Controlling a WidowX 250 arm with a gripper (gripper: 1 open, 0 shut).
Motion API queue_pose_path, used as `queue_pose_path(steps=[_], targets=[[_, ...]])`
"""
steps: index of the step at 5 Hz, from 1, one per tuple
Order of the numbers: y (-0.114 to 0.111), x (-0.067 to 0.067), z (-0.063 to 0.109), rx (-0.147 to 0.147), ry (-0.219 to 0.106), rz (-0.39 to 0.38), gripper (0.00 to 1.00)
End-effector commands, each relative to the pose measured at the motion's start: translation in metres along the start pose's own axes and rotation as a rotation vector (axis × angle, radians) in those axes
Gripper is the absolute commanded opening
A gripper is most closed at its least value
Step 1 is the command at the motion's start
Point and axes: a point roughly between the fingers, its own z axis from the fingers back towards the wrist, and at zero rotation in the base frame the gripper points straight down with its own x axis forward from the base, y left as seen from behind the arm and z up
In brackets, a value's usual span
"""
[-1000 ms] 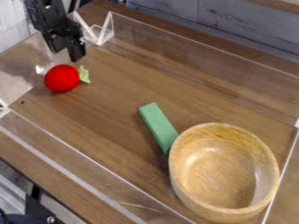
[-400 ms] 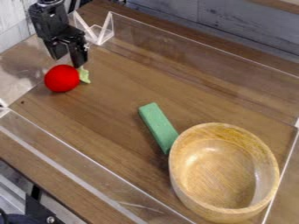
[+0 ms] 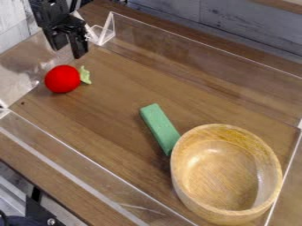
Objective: Move the red object to the left side of the table
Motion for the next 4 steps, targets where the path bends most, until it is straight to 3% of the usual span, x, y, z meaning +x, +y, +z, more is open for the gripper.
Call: queue_pose_path(steps=[1,3,4], targets=[[-0.003,-0.010,0.028,-0.009,0.024,0.009,1.00],[0.042,-0.020,0.060,0.067,-0.012,-0.029,1.00],[0.054,-0.022,0.072,0.101,-0.024,-0.002,1.00]])
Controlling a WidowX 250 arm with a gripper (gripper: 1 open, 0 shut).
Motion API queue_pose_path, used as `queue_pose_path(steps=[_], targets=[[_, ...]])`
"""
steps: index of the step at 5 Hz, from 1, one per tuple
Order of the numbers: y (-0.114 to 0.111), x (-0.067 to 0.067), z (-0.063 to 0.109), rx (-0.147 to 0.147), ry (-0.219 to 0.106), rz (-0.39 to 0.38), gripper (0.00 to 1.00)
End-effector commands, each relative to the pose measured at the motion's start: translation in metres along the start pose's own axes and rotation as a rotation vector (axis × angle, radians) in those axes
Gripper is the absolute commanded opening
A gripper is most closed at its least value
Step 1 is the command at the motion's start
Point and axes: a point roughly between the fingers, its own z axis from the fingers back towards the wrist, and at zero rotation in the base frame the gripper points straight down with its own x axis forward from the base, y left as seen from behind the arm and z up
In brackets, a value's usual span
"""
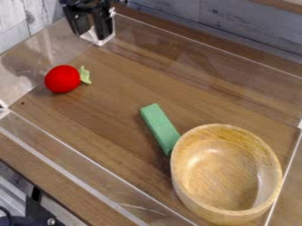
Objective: Move the red object to the left side of the table
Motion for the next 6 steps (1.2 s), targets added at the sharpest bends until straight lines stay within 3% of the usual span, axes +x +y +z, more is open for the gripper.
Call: queue_pose_path(steps=[1,2,3,4,6], targets=[[0.012,-0.002,0.042,-0.024,0.080,0.013,1.00],[0.016,-0.003,0.045,0.002,0.067,0.043,1.00],[0.007,-0.003,0.038,0.013,0.053,0.094,1.00],[-0.001,-0.004,0.032,0.020,0.038,0.140,0.00],[-0.027,0.006,-0.003,0.016,0.008,0.206,0.00]])
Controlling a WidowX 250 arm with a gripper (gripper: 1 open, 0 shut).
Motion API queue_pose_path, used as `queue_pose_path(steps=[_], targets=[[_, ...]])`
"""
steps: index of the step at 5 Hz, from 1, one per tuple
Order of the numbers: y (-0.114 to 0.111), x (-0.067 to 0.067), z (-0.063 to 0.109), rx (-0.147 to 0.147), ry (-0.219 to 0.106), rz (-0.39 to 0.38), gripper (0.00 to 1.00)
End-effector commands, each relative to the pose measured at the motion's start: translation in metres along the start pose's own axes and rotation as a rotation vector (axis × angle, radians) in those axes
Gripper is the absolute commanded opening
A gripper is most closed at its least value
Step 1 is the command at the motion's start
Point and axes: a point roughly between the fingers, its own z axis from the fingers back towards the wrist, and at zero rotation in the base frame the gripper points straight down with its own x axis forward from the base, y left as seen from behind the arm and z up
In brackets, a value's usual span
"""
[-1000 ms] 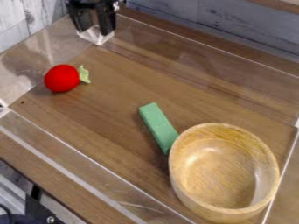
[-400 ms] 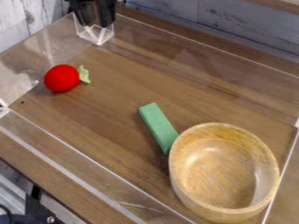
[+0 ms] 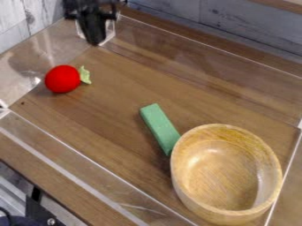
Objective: Move the red object to the left side of the table
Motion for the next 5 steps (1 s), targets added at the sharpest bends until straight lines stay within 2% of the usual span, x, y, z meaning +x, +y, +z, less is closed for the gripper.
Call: queue_pose_path(steps=[1,2,3,4,5], targets=[[-0.014,-0.005,0.011,-0.022,0.044,0.027,0.00],[-0.025,-0.008,0.009,-0.021,0.037,0.055,1.00],[-0.023,-0.003,0.014,-0.017,0.032,0.089,0.00],[-0.021,0.000,0.019,-0.008,0.031,0.124,0.00],[-0.022,0.004,0.018,-0.011,0.016,0.096,1.00]])
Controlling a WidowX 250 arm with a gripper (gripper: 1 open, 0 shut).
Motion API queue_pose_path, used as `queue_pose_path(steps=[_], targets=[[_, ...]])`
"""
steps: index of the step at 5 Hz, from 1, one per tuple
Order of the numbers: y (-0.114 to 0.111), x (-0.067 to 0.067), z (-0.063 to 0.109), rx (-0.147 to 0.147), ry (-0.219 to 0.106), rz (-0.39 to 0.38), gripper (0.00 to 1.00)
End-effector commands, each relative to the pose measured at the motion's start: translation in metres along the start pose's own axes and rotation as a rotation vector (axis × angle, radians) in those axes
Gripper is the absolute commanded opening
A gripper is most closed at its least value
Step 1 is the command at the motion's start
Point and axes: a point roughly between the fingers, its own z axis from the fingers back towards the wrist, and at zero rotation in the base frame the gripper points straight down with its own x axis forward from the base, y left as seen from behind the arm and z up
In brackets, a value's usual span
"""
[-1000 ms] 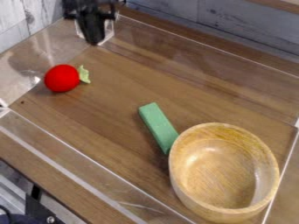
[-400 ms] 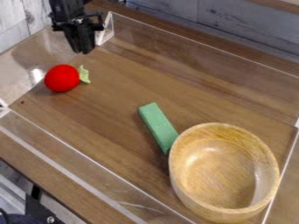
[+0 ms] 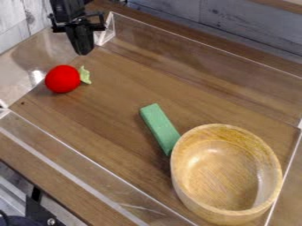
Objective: Move the red object to the left side of the table
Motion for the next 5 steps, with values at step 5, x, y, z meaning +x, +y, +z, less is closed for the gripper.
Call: queue_pose_path(steps=[5], targets=[[0.026,0.005,-0.003,-0.020,0.051,-0.212,1.00]])
